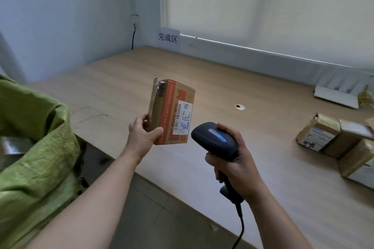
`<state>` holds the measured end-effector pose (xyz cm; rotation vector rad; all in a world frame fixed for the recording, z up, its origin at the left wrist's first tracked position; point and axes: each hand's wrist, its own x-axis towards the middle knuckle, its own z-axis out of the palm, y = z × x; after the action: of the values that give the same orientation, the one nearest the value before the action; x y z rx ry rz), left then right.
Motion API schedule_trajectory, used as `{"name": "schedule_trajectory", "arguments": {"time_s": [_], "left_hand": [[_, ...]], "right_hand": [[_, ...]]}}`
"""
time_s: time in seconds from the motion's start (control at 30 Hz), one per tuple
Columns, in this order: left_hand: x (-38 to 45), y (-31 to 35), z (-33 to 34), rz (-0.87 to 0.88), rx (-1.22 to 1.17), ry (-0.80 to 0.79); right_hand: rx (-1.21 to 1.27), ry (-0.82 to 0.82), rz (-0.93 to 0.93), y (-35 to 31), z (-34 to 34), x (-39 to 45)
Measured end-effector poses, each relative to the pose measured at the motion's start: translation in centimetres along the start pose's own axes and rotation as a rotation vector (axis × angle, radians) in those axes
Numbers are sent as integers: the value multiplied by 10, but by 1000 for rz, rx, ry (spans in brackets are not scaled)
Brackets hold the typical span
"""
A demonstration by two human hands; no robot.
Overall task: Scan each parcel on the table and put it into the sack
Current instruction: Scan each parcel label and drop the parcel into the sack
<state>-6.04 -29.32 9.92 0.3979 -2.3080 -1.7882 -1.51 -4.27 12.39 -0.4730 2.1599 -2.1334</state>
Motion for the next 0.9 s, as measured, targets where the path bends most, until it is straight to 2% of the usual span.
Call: {"name": "schedule_trajectory", "arguments": {"time_s": [0.33, 0.6, 0.9], "left_hand": [[-25, -6, -78, 88, -111, 331], [-53, -14, -173, 111, -14, 614], [-96, -48, -290, -19, 20, 852]], "right_hand": [[19, -248, -90, -11, 78, 43], [69, -442, -139, -22, 173, 70], [111, -661, -184, -26, 293, 82]]}}
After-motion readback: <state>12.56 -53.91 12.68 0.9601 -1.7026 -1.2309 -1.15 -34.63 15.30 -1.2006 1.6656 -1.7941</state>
